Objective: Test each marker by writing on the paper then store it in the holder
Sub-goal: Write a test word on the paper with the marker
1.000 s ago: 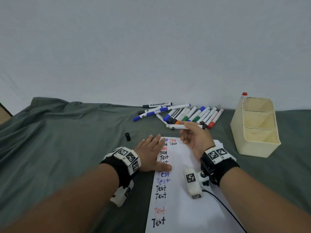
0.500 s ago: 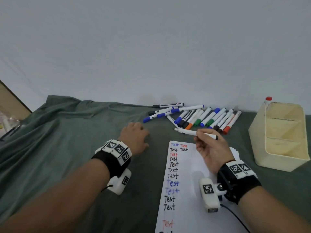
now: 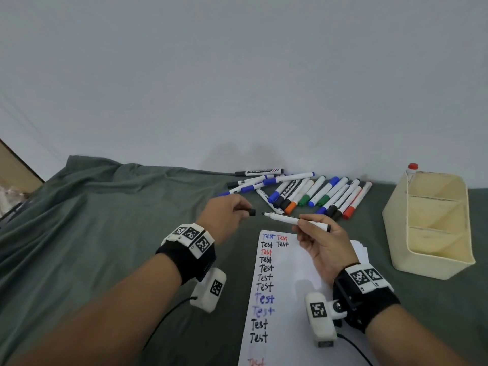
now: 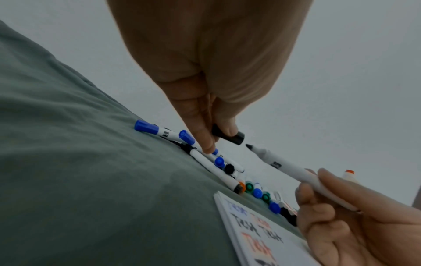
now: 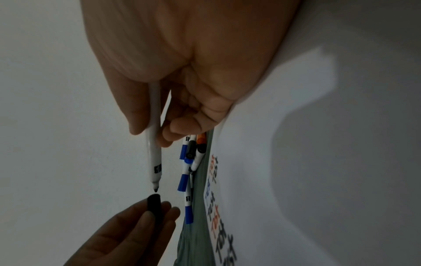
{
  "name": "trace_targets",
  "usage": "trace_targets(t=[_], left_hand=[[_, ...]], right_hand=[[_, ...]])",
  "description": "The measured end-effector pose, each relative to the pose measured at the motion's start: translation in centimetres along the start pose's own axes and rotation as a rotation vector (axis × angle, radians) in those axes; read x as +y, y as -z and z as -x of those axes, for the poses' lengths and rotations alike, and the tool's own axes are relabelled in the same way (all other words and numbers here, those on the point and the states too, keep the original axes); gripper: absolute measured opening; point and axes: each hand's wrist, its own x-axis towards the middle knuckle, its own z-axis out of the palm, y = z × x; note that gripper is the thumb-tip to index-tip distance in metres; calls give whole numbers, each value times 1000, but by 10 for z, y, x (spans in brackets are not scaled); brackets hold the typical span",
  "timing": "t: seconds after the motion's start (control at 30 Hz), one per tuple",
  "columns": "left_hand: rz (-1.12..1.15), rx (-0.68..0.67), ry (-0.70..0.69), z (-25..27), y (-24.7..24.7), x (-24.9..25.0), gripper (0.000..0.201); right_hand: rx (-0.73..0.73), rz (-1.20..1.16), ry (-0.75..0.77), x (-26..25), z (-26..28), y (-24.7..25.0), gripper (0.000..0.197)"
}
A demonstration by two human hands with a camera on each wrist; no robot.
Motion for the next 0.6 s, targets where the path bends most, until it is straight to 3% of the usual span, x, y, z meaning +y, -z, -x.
trace_targets(t=[0.4,0.6], left_hand=[[18,-76,-57,9,-19,24,13],[60,-91,-73,1,-18,29,19]], right_hand=[[-19,34,27,2,-1,1,17],[-15,4,18,3,-5,3,18]])
